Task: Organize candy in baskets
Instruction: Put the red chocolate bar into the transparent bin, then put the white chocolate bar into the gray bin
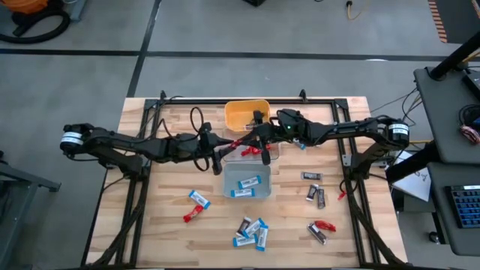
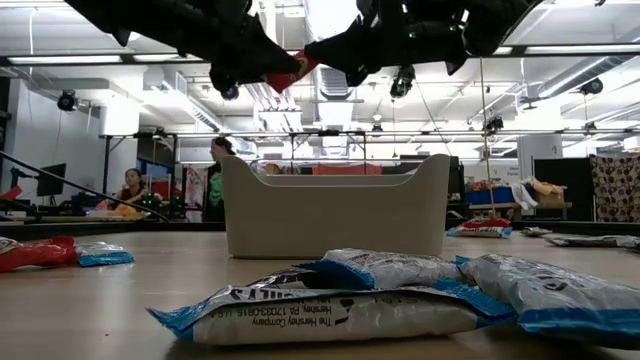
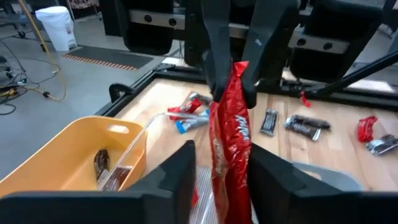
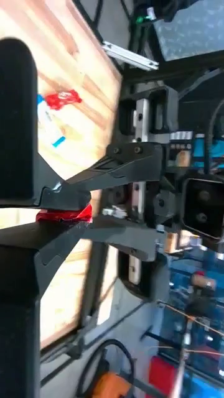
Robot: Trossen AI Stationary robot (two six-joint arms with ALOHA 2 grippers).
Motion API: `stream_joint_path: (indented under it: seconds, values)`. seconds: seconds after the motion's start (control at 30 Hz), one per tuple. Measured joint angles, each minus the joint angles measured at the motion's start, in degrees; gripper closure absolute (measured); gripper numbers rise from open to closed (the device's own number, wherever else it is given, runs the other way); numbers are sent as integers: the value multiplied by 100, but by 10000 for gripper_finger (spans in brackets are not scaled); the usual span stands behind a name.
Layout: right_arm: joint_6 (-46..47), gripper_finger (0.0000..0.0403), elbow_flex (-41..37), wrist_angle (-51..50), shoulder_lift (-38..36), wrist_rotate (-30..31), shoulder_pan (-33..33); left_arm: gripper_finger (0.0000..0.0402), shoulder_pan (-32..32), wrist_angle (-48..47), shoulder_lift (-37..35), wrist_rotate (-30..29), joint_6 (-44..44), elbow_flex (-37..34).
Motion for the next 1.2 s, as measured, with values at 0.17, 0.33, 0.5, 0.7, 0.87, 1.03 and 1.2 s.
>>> stream_joint_path:
  seconds: [0.17, 0.33, 0.5, 0.7, 0.87, 1.03, 1.2]
  values:
    - [-259, 389, 237, -1626, -128, 904, -108, 244, 12, -654, -85, -48, 46, 6]
    - [-282, 389, 481, -3491, -167, 2060, -203, 235, 13, -1511, -219, -279, -232, 9]
    - [109, 389, 477, -4339, -151, 2130, -375, 237, 11, -2308, -278, -308, -475, 9]
    - [298, 358, 475, -4290, -149, 2128, -406, 240, 11, -3106, -286, -95, -666, 9]
    - [267, 299, 475, -4259, -152, 2139, -411, 240, 9, -3506, -286, 469, -957, 9]
    - [257, 249, 471, -4245, -160, 2136, -408, 240, 5, -3852, -286, 1293, -1193, 9]
    - [254, 219, 470, -4166, -165, 2137, -408, 239, -26, -4185, -275, 1609, -1414, 9]
